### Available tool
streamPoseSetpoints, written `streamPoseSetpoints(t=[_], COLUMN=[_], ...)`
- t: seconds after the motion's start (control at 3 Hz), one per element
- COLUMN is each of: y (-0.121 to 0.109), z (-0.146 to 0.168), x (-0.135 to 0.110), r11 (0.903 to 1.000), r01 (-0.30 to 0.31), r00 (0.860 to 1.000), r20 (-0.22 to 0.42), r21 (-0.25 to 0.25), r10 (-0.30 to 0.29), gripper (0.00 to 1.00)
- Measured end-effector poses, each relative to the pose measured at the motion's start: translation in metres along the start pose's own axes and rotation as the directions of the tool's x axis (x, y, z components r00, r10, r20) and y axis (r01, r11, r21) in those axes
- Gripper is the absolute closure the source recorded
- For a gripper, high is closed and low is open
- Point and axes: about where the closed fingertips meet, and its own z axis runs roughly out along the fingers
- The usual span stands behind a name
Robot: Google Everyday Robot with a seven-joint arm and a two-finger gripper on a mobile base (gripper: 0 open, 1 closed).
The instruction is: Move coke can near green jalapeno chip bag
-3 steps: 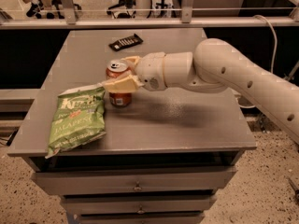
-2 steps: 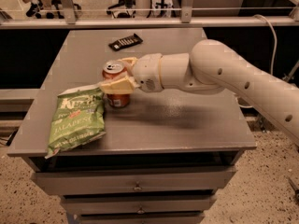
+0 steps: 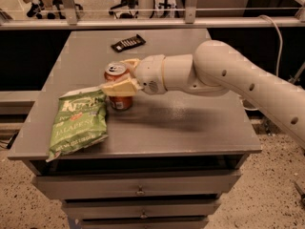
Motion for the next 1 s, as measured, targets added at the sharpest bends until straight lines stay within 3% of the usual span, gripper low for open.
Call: streamPoseSetpoints(t=[0.33,0.67,1.0], y=[0.0,0.005,-0.01], z=[0.0,0.002,-0.024], x=[-0.001,0.001,-0.001], r11=[1.0,0.9999,0.9973], r01=[0.0,-0.017,-0.022], r00=[1.0,1.0,1.0], r20=[0.0,-0.003,0.008], r21=[0.0,0.004,0.07], r10=[0.0,0.017,0.022], gripper=[0.15,0.0,0.0])
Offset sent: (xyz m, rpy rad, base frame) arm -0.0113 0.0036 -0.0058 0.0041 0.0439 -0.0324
